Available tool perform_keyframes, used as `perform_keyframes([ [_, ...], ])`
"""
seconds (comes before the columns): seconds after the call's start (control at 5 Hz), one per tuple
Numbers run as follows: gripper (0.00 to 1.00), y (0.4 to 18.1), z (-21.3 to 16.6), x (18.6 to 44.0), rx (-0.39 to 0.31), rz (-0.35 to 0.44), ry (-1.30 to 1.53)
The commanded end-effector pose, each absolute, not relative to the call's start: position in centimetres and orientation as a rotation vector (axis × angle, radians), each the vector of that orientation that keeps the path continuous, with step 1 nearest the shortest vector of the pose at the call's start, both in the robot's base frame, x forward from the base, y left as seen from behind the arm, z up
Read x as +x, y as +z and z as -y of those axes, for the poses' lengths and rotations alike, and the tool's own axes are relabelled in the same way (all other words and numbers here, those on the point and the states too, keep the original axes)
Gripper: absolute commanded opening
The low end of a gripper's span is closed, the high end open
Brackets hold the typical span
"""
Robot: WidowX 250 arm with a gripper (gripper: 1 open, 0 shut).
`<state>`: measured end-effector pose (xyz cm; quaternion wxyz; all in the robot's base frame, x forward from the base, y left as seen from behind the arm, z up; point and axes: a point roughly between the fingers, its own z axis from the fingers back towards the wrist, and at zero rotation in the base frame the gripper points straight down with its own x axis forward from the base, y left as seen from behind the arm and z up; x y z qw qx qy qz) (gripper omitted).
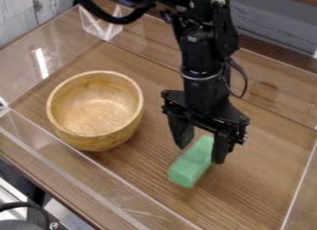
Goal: Remove the green block from inside the brown bowl and put it on the table
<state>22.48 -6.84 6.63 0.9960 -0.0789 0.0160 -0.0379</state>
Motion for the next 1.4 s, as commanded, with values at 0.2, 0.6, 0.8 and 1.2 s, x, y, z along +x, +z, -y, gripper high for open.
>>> perform_keyframes([
  [0.2, 1.00, 8.1, 6.1, 23.1, -0.178, -0.010, -0.062],
  [0.6, 1.00, 9.2, 5.3, 23.4, -0.192, -0.005, -0.053],
  [0.8, 1.00, 10.5, 4.6, 23.9, -0.201, 0.013, -0.049],
  [1.2, 1.00, 14.0, 1.1, 26.7, -0.203, 0.082, 0.012],
])
